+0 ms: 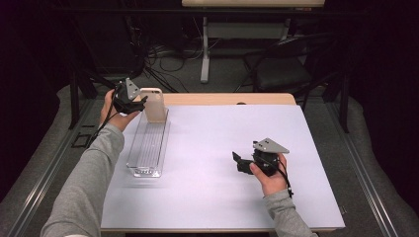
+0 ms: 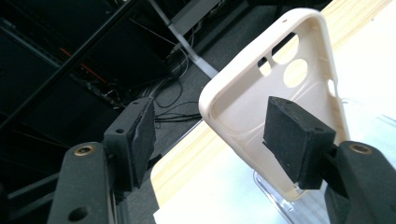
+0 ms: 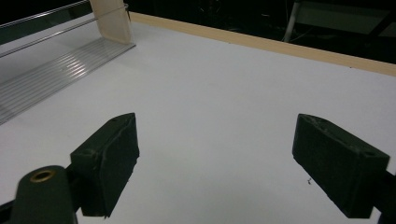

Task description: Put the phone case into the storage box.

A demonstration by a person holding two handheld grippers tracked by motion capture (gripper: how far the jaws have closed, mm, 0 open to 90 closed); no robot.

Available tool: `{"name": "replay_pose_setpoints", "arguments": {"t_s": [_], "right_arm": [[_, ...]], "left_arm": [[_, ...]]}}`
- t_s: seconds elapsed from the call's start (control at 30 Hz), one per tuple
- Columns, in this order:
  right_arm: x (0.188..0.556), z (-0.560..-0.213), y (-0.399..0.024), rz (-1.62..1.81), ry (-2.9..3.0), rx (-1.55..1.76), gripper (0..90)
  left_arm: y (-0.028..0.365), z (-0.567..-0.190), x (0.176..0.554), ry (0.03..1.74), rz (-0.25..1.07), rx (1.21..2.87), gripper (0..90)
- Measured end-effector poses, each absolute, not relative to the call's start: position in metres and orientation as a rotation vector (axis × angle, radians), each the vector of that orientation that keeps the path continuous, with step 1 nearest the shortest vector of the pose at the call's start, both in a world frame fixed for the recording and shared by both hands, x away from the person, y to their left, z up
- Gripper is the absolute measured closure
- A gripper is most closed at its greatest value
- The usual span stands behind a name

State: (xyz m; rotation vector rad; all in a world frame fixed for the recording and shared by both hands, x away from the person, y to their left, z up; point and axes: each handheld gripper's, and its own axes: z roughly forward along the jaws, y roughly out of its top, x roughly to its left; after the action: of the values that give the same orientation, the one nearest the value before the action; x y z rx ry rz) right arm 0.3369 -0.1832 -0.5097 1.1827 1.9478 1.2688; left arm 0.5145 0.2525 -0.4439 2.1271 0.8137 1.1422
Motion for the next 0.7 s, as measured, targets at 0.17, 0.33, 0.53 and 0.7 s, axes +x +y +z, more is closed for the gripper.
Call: {"name": "replay_pose_setpoints", "arguments": {"t_s": [0.17,0.33,0.53,0.7], "right_arm": [[0.338,-0.51,-0.184,1.269,1.944,1.185,14.1],[0.339,-0.51,-0.183,1.276,1.938,1.186,14.1],[0.34,-0.509,-0.183,1.279,1.936,1.18,14.1],[0.339,-0.507,-0.186,1.278,1.91,1.189,14.1]], "left_arm": [[0.257,-0.44,0.515,0.845,1.047,2.069,30.7],[0.263,-0.435,0.514,0.899,0.922,2.014,28.8],[0.273,-0.43,0.511,0.95,0.789,1.964,26.3],[0.276,-0.426,0.509,0.965,0.661,1.905,23.0]]}}
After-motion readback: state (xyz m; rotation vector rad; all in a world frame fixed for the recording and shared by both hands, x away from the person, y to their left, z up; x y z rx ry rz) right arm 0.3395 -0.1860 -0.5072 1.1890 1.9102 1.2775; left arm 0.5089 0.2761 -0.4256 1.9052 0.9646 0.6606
